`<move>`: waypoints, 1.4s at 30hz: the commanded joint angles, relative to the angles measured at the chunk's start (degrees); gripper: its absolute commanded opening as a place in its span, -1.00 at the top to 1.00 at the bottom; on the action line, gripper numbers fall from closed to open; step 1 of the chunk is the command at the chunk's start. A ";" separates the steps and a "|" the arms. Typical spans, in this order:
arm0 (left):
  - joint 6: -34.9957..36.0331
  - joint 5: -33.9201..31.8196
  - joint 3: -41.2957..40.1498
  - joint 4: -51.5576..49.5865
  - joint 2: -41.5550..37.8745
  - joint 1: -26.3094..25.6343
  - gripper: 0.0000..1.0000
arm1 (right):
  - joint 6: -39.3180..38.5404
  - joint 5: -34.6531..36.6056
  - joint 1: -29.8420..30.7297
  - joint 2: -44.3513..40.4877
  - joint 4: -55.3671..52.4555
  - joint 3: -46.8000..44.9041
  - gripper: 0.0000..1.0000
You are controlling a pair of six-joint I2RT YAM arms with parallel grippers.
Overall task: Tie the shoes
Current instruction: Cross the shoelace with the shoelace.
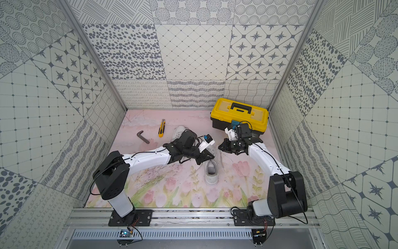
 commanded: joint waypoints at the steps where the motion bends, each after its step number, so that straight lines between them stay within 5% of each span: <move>1: 3.62 4.05 2.87 -3.24 1.88 0.33 1.00 | -0.64 -0.51 -0.17 0.94 2.32 2.01 1.00; 8: 6.49 4.39 7.15 -7.71 4.86 -1.23 0.98 | -0.65 -0.22 -0.16 2.68 3.10 3.16 1.00; 21: 12.17 1.44 10.90 -16.75 4.77 -4.42 0.21 | -3.29 -0.81 -0.17 3.96 3.75 2.86 1.00; 27: 10.79 1.09 10.03 -15.85 1.19 -4.60 0.04 | -5.16 -1.63 0.43 4.25 3.86 2.82 1.00; 30: 7.29 -1.83 8.64 -14.23 -2.37 -4.48 0.02 | -5.86 -1.80 1.03 3.95 3.90 2.63 1.00; 34: -5.90 -8.21 5.02 -13.45 -7.88 -1.61 0.03 | -6.01 -1.83 1.83 2.58 3.84 2.09 1.00; 42: -26.53 -10.96 -0.67 -17.17 -11.23 1.55 0.10 | -5.92 -0.46 3.82 0.36 3.31 0.51 1.00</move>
